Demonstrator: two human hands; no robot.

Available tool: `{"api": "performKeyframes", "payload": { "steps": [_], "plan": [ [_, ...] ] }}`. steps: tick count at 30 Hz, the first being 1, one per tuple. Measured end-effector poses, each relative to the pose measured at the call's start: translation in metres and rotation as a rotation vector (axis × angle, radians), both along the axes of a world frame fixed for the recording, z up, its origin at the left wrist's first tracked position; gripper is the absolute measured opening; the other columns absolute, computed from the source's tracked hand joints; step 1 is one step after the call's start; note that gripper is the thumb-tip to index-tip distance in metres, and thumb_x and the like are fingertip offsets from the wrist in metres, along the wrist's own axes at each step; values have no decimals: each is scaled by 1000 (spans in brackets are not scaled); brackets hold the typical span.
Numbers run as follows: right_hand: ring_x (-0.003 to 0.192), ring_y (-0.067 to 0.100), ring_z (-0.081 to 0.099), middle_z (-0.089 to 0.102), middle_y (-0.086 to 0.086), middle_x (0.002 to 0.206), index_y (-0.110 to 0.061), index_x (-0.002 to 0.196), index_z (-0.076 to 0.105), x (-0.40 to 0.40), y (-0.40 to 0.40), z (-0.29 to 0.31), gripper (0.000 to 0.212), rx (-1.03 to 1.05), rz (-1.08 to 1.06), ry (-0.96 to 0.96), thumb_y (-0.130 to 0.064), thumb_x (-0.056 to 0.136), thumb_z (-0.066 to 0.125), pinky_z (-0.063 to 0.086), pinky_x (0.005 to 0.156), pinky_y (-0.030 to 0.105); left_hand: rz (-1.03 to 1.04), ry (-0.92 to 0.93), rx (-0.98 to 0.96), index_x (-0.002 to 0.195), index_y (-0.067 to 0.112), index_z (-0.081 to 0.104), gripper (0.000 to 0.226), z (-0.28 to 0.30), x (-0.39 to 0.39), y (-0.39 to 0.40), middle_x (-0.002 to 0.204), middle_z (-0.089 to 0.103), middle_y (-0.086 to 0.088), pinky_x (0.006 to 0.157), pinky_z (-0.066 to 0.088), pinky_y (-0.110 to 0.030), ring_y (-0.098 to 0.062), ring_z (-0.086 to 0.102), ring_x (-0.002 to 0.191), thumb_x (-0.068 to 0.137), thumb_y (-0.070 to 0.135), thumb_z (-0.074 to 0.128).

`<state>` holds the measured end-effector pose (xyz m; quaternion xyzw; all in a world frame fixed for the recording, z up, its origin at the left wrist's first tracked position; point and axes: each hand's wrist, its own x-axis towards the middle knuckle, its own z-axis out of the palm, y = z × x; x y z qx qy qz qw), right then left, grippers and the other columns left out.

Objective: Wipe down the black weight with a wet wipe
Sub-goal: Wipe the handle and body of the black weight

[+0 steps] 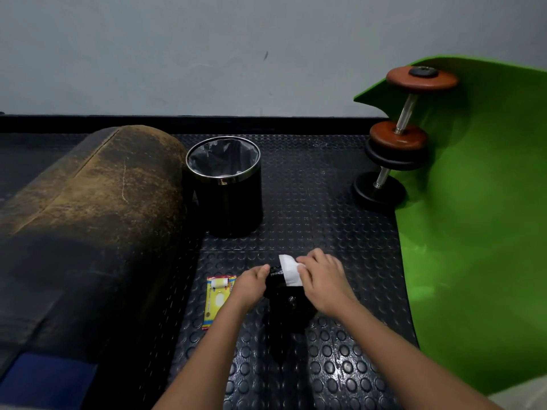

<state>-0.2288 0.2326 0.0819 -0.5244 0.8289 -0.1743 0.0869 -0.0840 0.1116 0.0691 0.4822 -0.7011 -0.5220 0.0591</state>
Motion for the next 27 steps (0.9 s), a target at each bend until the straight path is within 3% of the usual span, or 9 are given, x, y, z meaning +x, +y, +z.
{"api": "performKeyframes", "payload": {
  "steps": [5, 7, 10, 14, 20, 24, 27],
  "plan": [
    [97, 14, 58, 59, -12, 102, -26, 107, 65, -25, 8, -6, 28, -55, -177, -233, -28, 102, 37, 44, 94, 36, 5, 23, -26, 131, 12, 56, 48, -5, 1, 0, 129, 61, -7, 103, 42, -34, -22, 53, 121, 99, 43, 38],
    [95, 20, 60, 67, -7, 97, -24, 98, 66, -25, -2, -5, 32, 11, -223, -168, -28, 101, 35, 43, 94, 36, 10, 28, -39, 131, 12, 56, 47, -7, 0, -1, 129, 61, -6, 103, 41, -34, -22, 53, 122, 99, 42, 38],
    [95, 25, 61, 70, -1, 94, -23, 95, 65, -6, -21, 0, 37, 83, -93, -94, -34, 102, 30, 39, 94, 37, 20, 31, -53, 128, 14, 59, 43, -8, -1, 0, 125, 64, -6, 99, 43, -31, -22, 56, 118, 100, 39, 38],
    [93, 14, 57, 65, -7, 96, -24, 104, 66, 7, -22, -1, 40, 20, 53, -35, -35, 105, 27, 33, 102, 34, 18, 33, -57, 121, 16, 64, 43, -11, -1, 0, 116, 68, -5, 98, 46, -36, -21, 60, 111, 100, 40, 36],
    [74, 20, 58, 61, -2, 75, -16, 74, 53, -22, -5, -3, 39, 16, -182, -251, -34, 103, 34, 42, 67, 37, 23, 47, -42, 134, 12, 53, 47, -6, 0, 3, 134, 57, -6, 104, 39, -32, -23, 50, 126, 101, 40, 36],
    [83, 24, 59, 64, 2, 86, -17, 75, 50, -11, -23, 3, 40, 112, -89, -110, -32, 104, 26, 42, 81, 38, 41, 50, -62, 135, 16, 52, 46, -9, 3, 5, 137, 55, -4, 104, 37, -30, -21, 48, 128, 101, 41, 33],
    [82, 21, 58, 63, -2, 81, -22, 72, 46, 1, -35, 2, 41, 134, 32, -65, -35, 104, 25, 38, 95, 41, 76, 76, -34, 135, 19, 52, 43, -12, 4, 8, 137, 54, -3, 101, 36, -27, -18, 47, 128, 102, 38, 33]
  ]
}}
